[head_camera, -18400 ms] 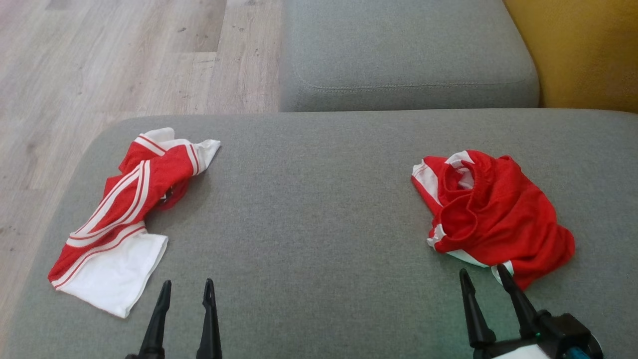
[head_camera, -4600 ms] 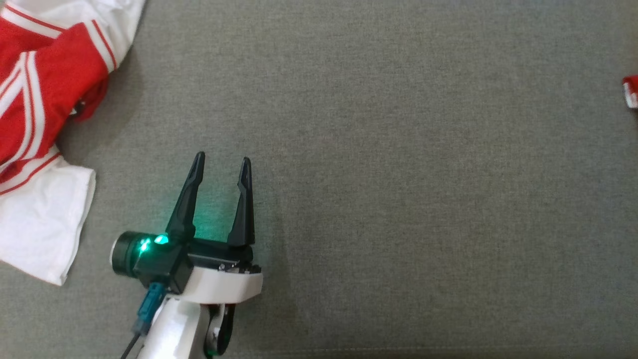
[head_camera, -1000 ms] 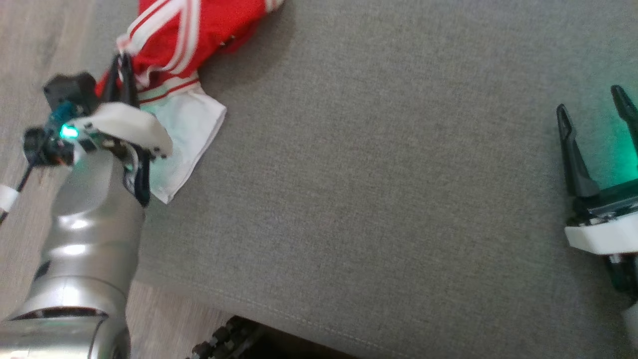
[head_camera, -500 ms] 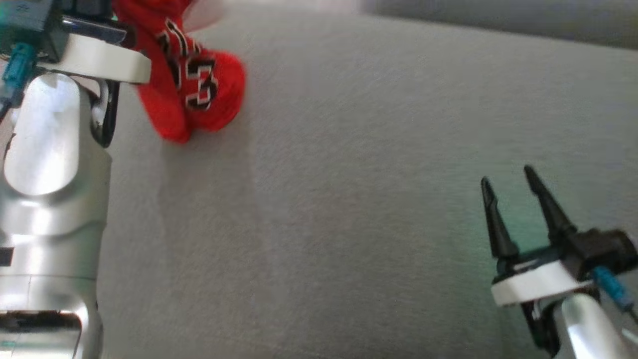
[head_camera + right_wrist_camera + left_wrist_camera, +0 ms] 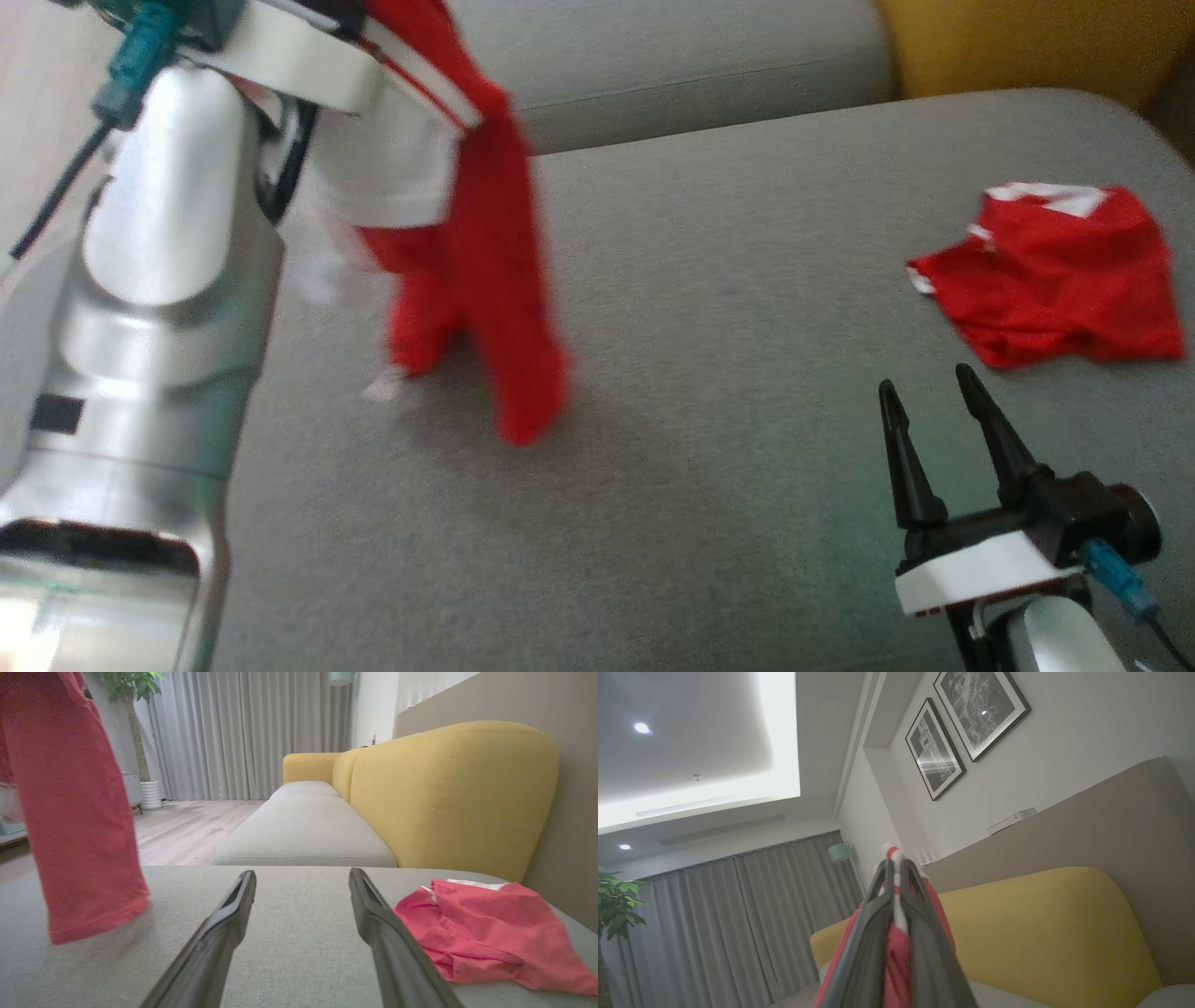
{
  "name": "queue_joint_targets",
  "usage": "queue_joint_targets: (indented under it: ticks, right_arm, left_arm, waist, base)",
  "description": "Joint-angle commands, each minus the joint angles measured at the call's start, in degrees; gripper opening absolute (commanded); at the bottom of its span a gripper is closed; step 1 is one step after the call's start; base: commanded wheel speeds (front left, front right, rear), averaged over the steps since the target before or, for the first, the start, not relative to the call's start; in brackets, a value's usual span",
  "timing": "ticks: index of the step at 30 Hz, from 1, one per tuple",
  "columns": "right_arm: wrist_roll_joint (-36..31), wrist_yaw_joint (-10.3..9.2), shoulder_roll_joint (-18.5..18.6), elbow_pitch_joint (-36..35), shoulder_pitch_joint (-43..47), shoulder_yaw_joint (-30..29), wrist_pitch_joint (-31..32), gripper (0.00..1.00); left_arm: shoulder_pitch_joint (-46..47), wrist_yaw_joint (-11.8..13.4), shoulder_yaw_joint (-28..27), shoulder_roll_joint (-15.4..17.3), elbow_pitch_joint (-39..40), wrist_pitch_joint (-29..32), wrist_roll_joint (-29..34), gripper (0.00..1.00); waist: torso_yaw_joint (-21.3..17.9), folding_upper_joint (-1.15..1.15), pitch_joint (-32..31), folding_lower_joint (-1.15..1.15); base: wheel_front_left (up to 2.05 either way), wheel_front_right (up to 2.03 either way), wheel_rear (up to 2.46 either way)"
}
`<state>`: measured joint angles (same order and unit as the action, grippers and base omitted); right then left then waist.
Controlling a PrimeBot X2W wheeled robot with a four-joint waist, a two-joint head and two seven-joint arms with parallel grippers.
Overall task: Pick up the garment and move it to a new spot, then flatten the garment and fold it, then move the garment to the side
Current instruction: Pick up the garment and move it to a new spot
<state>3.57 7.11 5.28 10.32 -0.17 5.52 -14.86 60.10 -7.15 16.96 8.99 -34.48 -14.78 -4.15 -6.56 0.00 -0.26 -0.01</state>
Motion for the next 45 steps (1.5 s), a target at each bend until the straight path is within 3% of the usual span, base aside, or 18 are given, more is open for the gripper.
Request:
queue_joint_targets:
  ticks: [1,11,12,13,18,21,25,32,37,45]
  right_arm:
    - [0.4,0.37,-0.6,-2.0,-0.5,1.2,-0.1,1.00]
    - [1.0,0.37,-1.8,-1.4,0.7,1.0,-0.1,1.00]
    - [1.0,0.37,-1.9,-1.1,0.7,1.1,-0.1,1.00]
    - [1.2,0.37,-1.9,-0.7,0.8,1.2,-0.1,1.00]
    - [2.2,0.37,-2.0,1.3,1.8,1.3,-0.1,1.00]
    - [3.2,0.37,-2.1,2.3,3.0,1.3,-0.1,1.00]
    - [4.3,0.37,-2.0,2.0,4.6,1.1,-0.1,1.00]
    - [8.8,0.37,-1.9,-2.0,9.1,0.9,-0.1,1.00]
    - [9.9,0.37,-1.8,-4.6,12.5,0.9,-0.1,1.00]
    - [8.4,0.37,-1.9,-4.0,14.9,1.9,-0.1,1.00]
  left_arm:
    - [1.3,-0.2,-0.6,1.5,0.4,-0.2,-1.3,0.00]
    - [-21.3,-0.3,8.4,-4.9,-3.1,-0.2,-9.7,0.00]
    - [-24.3,-0.3,9.8,-5.4,-3.1,-0.2,-10.2,0.37]
    - [-27.3,-0.3,11.1,-5.7,-3.3,-0.2,-10.8,1.00]
    - [-37.2,-0.1,14.9,-6.1,-1.8,-0.2,-14.8,1.00]
    - [-43.2,3.3,14.4,-6.1,4.0,-0.2,-17.8,1.00]
    - [-52.3,7.6,9.1,-6.1,14.2,-0.2,-16.4,1.00]
    - [-68.2,12.3,-3.9,-6.1,31.2,-0.2,-12.3,1.00]
    - [-74.3,13.3,-6.6,-6.1,34.5,-0.2,-9.6,1.00]
    - [-76.1,12.1,-6.9,-6.1,33.8,-0.2,-4.5,1.00]
  waist:
    - [-4.0,0.00,-1.0,0.01]
    - [-1.0,0.00,5.1,0.01]
    - [-0.3,0.00,5.4,0.01]
    - [0.5,0.00,5.4,0.01]
    - [3.3,0.00,3.8,0.01]
    - [5.6,0.00,1.2,0.01]
    - [7.9,0.00,-1.7,0.01]
    - [11.0,0.00,-6.0,0.01]
    - [12.1,0.00,-8.0,0.01]
    - [12.6,0.00,-9.0,0.01]
  base:
    - [0.00,0.00,0.00]
    - [0.00,0.00,0.00]
    - [0.00,0.00,0.00]
    - [0.00,0.00,0.00]
    - [0.00,0.00,0.00]
    - [0.00,0.00,0.00]
    - [0.00,0.00,0.00]
    - [0.00,0.00,0.00]
    - [0.00,0.00,0.00]
    - [0.00,0.00,0.00]
